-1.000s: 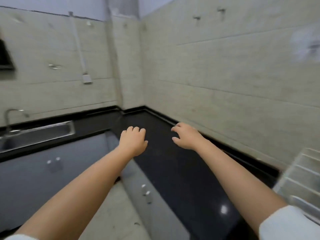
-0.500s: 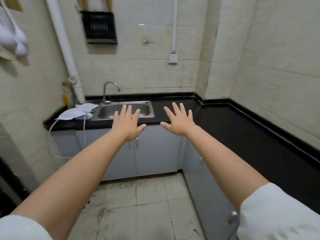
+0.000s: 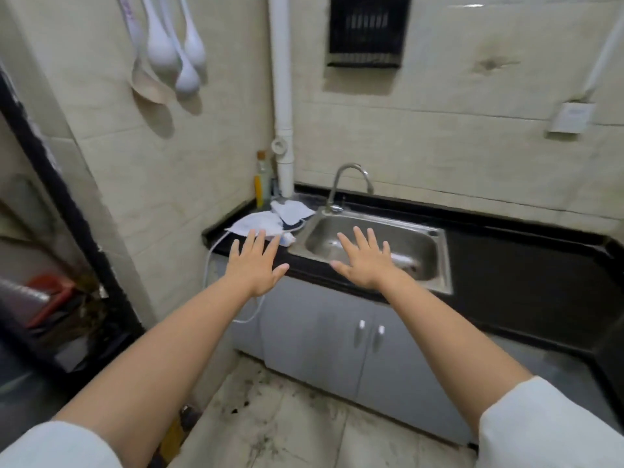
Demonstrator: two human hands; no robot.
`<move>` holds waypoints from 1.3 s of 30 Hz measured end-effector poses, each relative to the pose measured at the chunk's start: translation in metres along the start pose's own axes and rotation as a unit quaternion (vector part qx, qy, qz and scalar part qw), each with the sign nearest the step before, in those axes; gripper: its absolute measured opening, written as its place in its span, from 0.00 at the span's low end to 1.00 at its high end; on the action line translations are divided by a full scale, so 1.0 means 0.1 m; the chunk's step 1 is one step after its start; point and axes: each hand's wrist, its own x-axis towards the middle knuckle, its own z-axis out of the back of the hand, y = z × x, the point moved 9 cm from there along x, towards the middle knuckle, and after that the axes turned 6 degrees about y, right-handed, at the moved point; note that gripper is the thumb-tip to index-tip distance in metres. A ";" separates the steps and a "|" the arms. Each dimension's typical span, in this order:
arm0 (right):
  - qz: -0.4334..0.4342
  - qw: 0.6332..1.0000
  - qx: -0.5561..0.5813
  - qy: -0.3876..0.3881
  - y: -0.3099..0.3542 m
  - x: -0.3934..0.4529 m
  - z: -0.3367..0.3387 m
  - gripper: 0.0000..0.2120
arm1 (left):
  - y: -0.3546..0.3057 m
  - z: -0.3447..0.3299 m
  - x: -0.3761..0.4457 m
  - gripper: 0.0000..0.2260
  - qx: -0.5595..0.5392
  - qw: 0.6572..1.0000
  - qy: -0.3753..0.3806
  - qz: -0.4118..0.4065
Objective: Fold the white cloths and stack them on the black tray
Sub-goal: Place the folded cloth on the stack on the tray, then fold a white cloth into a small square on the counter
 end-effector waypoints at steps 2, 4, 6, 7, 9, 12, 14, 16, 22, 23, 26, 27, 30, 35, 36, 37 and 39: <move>0.034 0.999 -0.014 0.008 0.21 0.51 -0.03 0.31 | 0.37 -0.10 0.35 0.29 -0.008 0.999 0.012 0.041; 0.058 0.998 -0.026 0.021 0.37 1.02 -0.09 0.32 | 0.68 -0.21 0.72 0.29 -0.018 0.997 0.035 0.071; 0.073 0.996 -0.034 0.040 0.48 1.53 -0.17 0.32 | 0.93 -0.33 1.14 0.29 -0.037 0.994 0.054 0.082; 0.077 0.995 -0.037 0.049 0.53 1.78 -0.22 0.32 | 1.04 -0.39 1.35 0.29 -0.048 0.993 0.062 0.083; 0.081 0.994 -0.041 0.066 0.61 2.28 -0.31 0.32 | 1.24 -0.52 1.76 0.29 -0.053 0.993 0.074 0.080; 0.088 0.991 -0.040 0.092 0.73 2.95 -0.51 0.32 | 1.50 -0.75 2.33 0.29 -0.052 0.992 0.086 0.079; 0.093 0.988 -0.033 0.115 0.80 3.31 -0.70 0.32 | 1.65 -0.93 2.64 0.29 -0.054 0.990 0.098 0.088; 0.098 0.985 -0.036 0.139 0.83 3.59 -0.90 0.32 | 1.73 -1.13 2.91 0.29 -0.059 0.986 0.122 0.097; 0.123 0.979 -0.086 0.141 1.00 4.31 -1.34 0.30 | 1.77 -1.61 3.41 0.29 -0.090 0.975 0.172 0.106; 0.125 0.979 -0.099 0.125 1.04 4.42 -1.35 0.29 | 1.78 -1.68 3.44 0.29 -0.089 0.973 0.178 0.113; 0.148 0.980 -0.114 0.065 1.16 4.68 -1.32 0.19 | 1.83 -1.89 3.54 0.28 -0.094 0.967 0.197 0.133; 0.167 0.979 -0.112 0.037 1.20 4.73 -1.29 0.15 | 1.84 -1.93 3.59 0.28 -0.099 0.966 0.196 0.136; 0.219 0.972 -0.065 -0.048 1.17 4.88 -1.17 0.14 | 1.78 -1.92 3.80 0.28 -0.110 0.974 0.151 0.130; 0.312 0.946 0.087 0.010 1.12 4.77 -0.89 0.10 | 1.64 -1.68 4.06 0.22 -0.122 0.983 0.040 0.128; 0.297 0.947 0.118 0.015 1.04 4.74 -0.78 0.10 | 1.61 -1.56 4.12 0.17 -0.132 0.985 -0.016 0.113; 0.286 0.949 0.134 0.003 0.93 4.71 -0.66 0.08 | 1.55 -1.46 4.15 0.14 -0.148 0.984 -0.042 0.085; 0.264 0.950 0.165 -0.016 0.69 4.61 -0.38 0.06 | 1.46 -1.32 4.18 0.15 -0.171 0.981 -0.090 0.019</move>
